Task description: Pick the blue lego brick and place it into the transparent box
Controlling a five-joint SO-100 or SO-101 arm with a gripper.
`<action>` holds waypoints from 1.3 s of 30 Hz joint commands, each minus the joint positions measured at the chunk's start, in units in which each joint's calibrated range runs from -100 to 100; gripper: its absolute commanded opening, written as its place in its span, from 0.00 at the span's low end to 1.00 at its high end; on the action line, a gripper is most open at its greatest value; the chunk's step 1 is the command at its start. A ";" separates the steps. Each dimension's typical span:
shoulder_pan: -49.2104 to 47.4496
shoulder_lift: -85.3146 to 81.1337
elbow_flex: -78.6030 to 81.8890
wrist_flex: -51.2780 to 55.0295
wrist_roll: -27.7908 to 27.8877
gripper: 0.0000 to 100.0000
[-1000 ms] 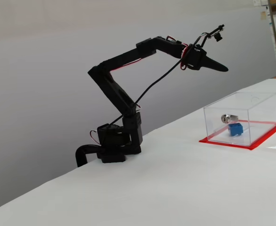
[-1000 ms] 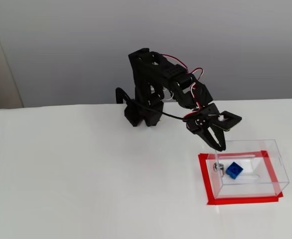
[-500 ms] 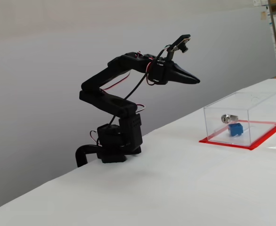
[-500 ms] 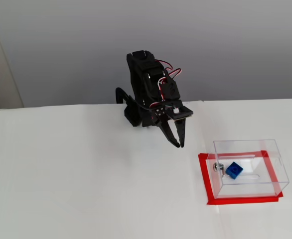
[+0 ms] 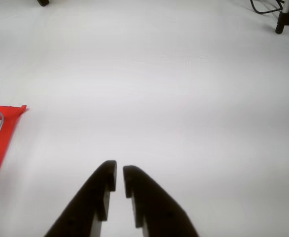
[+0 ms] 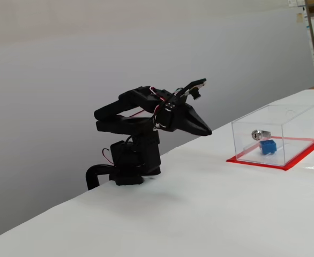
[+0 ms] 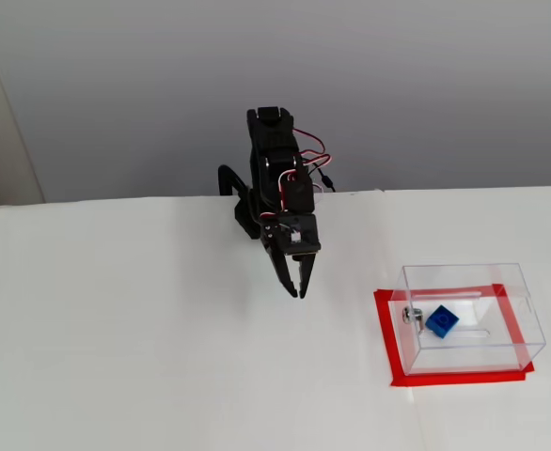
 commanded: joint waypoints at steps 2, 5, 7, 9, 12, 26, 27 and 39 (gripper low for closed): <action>2.97 -8.95 7.78 -0.91 -0.24 0.01; 4.52 -13.53 12.40 -0.91 -0.24 0.01; 5.19 -13.78 13.84 -0.91 -0.24 0.01; 5.48 -13.61 15.20 -0.91 -0.08 0.01; 5.63 -13.61 16.28 -0.91 0.13 0.01; 5.70 -13.61 21.35 1.70 0.23 0.01; 5.70 -13.61 21.35 3.01 0.23 0.01; 6.96 -13.70 21.35 9.10 -1.18 0.01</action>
